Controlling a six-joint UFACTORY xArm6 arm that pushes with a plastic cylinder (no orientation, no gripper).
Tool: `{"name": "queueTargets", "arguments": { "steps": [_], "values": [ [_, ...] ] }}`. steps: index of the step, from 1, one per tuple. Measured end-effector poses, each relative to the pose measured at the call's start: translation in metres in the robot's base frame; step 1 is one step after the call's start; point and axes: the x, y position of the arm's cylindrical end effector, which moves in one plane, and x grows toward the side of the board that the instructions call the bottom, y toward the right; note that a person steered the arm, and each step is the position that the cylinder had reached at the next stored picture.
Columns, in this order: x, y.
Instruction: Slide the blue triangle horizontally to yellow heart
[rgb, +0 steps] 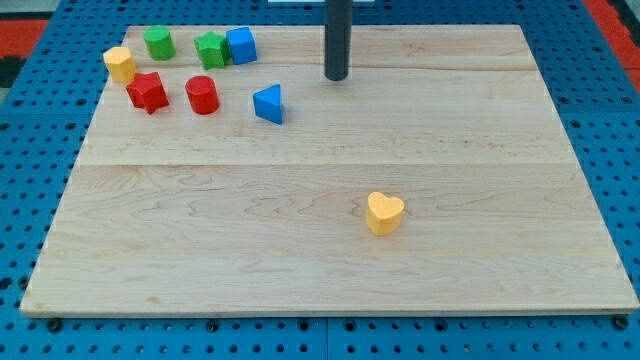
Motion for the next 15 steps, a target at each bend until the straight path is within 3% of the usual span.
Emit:
{"name": "queueTargets", "arguments": {
  "steps": [1,3,5,6,7,8,9,10,11,12,13,15],
  "values": [
    [0.033,-0.031],
    [0.033,-0.099],
    [0.112,-0.049],
    [0.174,-0.048],
    [0.210,-0.048],
    [0.176,-0.053],
    [0.183,-0.093],
    [0.267,-0.142],
    [0.294,-0.152],
    [0.285,-0.077],
    [0.253,-0.058],
    [0.262,-0.084]
  ]
}}
